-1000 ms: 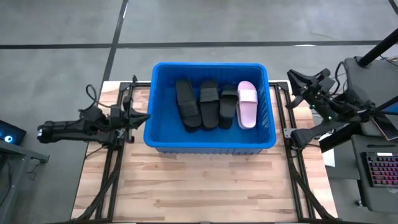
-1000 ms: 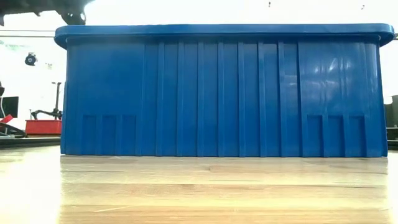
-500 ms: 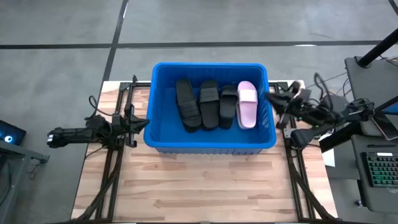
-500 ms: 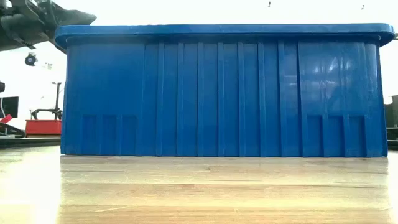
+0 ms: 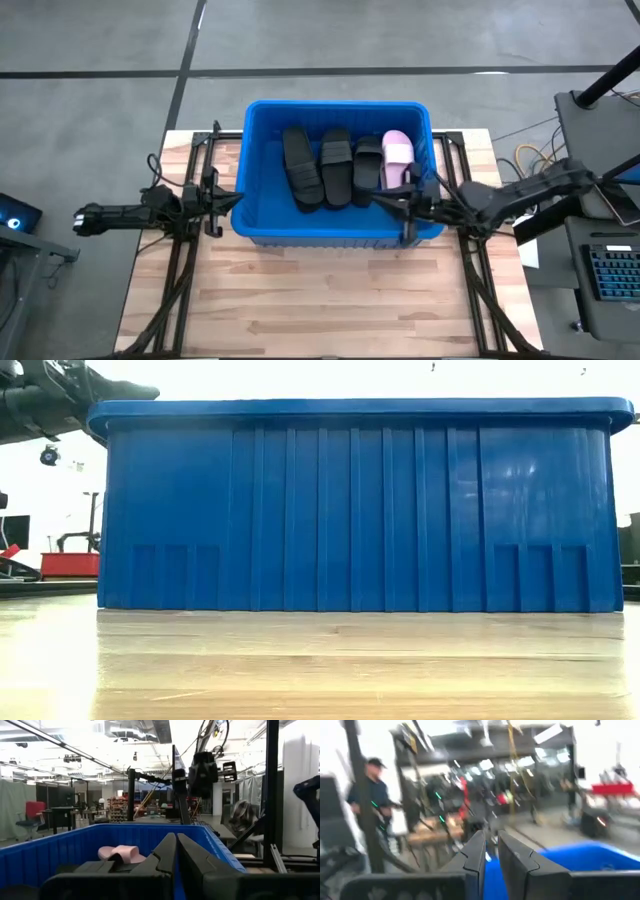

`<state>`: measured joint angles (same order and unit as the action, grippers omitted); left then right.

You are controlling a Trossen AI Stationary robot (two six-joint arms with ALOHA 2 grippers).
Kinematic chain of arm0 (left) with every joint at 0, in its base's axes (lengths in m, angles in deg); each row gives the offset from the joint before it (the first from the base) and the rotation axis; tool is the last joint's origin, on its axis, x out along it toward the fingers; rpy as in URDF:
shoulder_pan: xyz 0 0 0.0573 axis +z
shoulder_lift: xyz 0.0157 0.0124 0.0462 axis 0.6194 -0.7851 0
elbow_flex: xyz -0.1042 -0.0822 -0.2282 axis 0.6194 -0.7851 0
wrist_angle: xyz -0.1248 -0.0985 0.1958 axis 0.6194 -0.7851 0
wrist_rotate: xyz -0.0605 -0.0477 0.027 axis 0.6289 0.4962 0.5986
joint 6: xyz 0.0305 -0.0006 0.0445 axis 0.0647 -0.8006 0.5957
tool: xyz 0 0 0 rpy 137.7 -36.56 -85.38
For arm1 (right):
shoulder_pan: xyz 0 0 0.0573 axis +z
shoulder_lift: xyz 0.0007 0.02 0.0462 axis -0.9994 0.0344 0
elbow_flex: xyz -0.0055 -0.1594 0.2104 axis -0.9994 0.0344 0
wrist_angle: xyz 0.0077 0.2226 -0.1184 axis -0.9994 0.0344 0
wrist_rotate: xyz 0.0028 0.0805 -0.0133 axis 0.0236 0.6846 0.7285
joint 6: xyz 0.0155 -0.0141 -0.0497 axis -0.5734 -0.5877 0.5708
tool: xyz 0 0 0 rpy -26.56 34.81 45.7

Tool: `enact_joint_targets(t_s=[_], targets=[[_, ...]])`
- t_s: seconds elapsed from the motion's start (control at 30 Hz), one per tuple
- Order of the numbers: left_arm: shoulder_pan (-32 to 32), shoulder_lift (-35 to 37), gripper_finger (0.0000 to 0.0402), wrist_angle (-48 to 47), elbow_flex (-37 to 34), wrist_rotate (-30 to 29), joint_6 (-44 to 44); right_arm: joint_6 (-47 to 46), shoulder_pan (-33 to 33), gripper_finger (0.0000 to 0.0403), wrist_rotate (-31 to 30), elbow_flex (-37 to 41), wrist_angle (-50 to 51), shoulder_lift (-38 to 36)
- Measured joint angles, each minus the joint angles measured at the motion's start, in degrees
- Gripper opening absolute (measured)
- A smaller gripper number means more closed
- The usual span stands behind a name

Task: Pick and place slides into bin
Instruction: Return to Home Position

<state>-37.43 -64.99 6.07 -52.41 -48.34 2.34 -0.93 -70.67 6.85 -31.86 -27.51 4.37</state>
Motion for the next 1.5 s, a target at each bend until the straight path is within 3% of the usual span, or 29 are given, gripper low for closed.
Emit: enact_joint_targets(t_s=[0.1, 0.17, 0.27, 0.4, 0.47, 0.67, 0.87, 1.03, 1.2, 1.5], targets=[[0.00, -0.03, 0.0000, 0.05, 0.00, -0.77, 0.01, 0.72, -4.11, 0.0044, 9.10, 4.36, -15.84, 4.91], [0.00, -0.12, 0.0000, -0.20, 0.00, -1.92, 0.00, -4.44, -8.85, 0.0043, 17.31, 6.38, -20.88, 7.09], [0.00, -0.05, 0.0000, -0.49, -0.16, -2.85, 0.01, -12.14, -17.24, 0.0042, 27.21, 7.57, -20.50, 8.96], [0.00, -0.19, 0.0000, -0.52, -0.35, -3.60, -0.01, -13.01, -27.56, 0.0042, 38.60, 8.42, -18.50, 8.99], [0.00, -0.51, 0.0000, -0.54, -0.41, -3.64, -0.01, -13.29, -31.43, 0.0042, 41.36, 8.96, -19.00, 6.71], [0.00, -2.19, 0.0000, -0.57, -0.45, -4.78, -0.04, -13.09, -31.92, 0.0013, 40.03, 12.05, -10.91, -5.35], [0.00, -3.88, 0.0000, -0.48, -0.42, -6.20, -0.10, -7.17, -19.48, 0.0009, 18.90, 16.41, 2.14, -20.12], [0.00, -4.17, 0.0000, -0.35, -0.09, -6.29, -0.38, 1.30, -9.00, 0.0009, 12.18, 20.32, 2.05, -27.09], [0.00, -3.96, 0.0000, -0.48, -0.11, -9.38, -7.25, 1.72, -6.00, 0.0009, 9.90, 28.33, -2.76, -33.71], [-0.02, -3.52, 0.0000, -0.52, -0.11, -9.28, -7.11, -0.71, -6.01, 0.0008, 9.70, 39.23, -4.77, -45.93]])
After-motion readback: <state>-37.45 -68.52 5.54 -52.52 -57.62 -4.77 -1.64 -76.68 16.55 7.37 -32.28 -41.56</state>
